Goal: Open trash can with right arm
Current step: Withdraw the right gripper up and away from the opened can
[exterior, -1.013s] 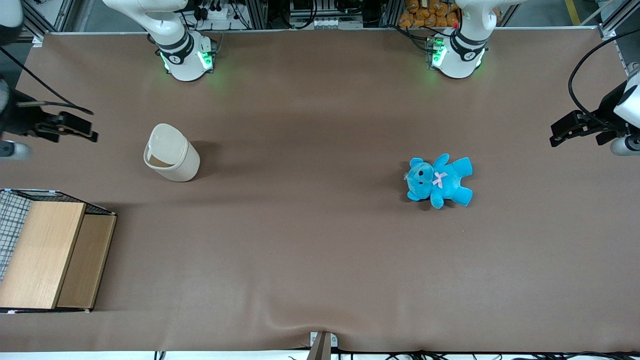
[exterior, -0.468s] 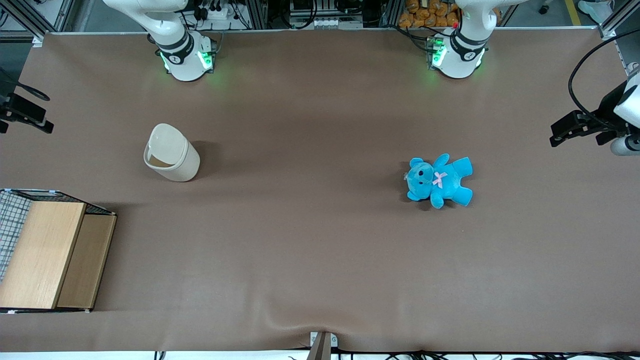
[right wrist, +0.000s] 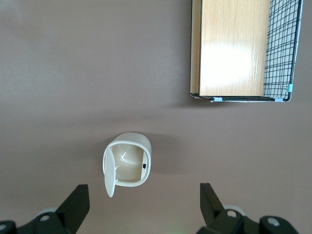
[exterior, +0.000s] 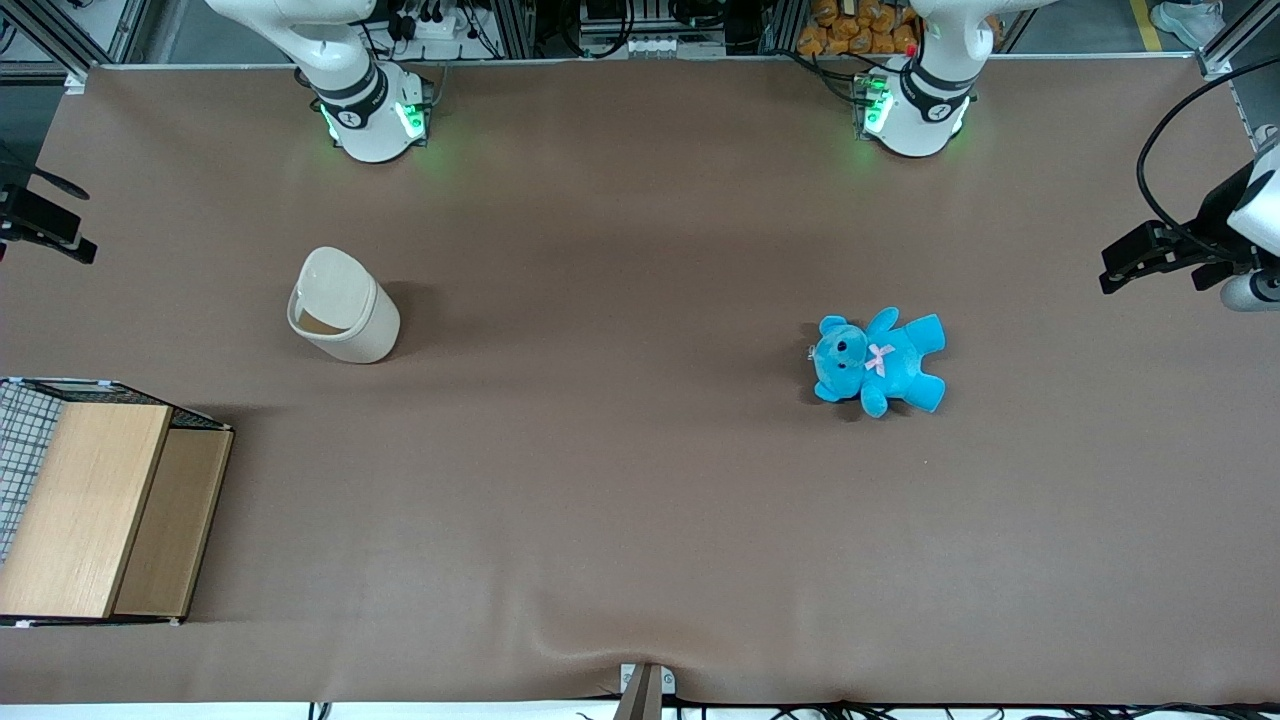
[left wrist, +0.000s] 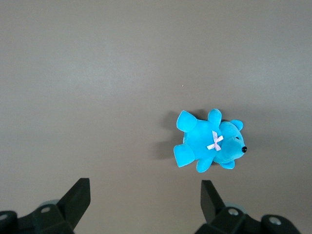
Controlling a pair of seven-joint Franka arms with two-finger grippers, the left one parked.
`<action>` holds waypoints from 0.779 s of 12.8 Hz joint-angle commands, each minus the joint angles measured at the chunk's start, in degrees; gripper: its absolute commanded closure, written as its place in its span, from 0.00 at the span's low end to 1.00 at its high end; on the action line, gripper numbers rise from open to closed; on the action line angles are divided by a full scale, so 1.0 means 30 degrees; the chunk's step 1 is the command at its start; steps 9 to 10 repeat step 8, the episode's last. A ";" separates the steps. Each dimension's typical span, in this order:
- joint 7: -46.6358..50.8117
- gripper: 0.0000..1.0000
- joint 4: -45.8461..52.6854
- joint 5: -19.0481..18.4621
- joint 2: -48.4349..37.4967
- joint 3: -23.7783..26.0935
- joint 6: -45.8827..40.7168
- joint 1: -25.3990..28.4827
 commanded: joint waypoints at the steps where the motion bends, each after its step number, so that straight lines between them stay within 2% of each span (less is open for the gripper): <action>1: -0.0242 0.00 0.0113 -0.0351 0.0090 0.0103 -0.0221 -0.0081; 10: -0.0124 0.00 0.0142 -0.0351 0.0120 0.0074 -0.0368 -0.0169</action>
